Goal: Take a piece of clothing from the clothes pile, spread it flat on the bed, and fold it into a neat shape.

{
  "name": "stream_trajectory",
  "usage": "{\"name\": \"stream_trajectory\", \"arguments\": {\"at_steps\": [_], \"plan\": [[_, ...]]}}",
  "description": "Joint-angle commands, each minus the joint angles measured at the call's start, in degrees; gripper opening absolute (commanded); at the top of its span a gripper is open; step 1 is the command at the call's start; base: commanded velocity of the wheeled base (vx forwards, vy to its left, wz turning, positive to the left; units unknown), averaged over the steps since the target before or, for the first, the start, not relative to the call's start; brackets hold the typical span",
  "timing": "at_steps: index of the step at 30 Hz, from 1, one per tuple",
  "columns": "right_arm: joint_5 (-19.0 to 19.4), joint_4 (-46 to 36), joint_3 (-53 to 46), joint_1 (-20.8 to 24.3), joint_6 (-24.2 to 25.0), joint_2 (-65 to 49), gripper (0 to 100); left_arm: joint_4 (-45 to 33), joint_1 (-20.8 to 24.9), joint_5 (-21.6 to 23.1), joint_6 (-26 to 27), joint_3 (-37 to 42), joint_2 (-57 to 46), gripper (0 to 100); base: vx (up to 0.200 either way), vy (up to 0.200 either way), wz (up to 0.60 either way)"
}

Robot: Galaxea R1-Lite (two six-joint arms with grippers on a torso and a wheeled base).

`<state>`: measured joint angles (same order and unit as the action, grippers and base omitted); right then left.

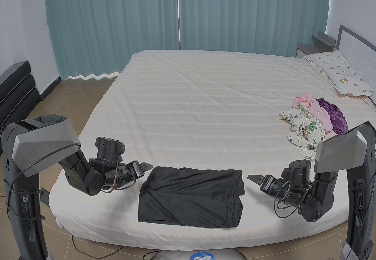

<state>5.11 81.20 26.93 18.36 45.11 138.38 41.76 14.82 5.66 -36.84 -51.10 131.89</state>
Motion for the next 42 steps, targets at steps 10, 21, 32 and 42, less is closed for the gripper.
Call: {"name": "stream_trajectory", "arguments": {"at_steps": [10,21,32,42], "plan": [[0.08,-3.95,8.32,3.26,-2.3,3.92,100,-4.85,3.28,-0.3,1.42,-17.28,11.2,100,0.0,0.0,0.0],[0.17,-3.24,8.93,3.44,-2.3,4.53,100,-4.94,4.95,-0.47,1.86,-20.0,14.18,100,0.0,0.0,0.0],[0.43,-3.15,11.57,3.44,-2.21,4.8,100,-4.5,4.34,-1.09,1.51,-20.0,14.8,0,0.0,0.0,0.0],[1.57,-11.68,20.44,3.26,-2.39,6.38,100,-4.24,2.93,-3.9,-2.36,-20.0,14.62,0,0.0,0.0,0.0]]}}
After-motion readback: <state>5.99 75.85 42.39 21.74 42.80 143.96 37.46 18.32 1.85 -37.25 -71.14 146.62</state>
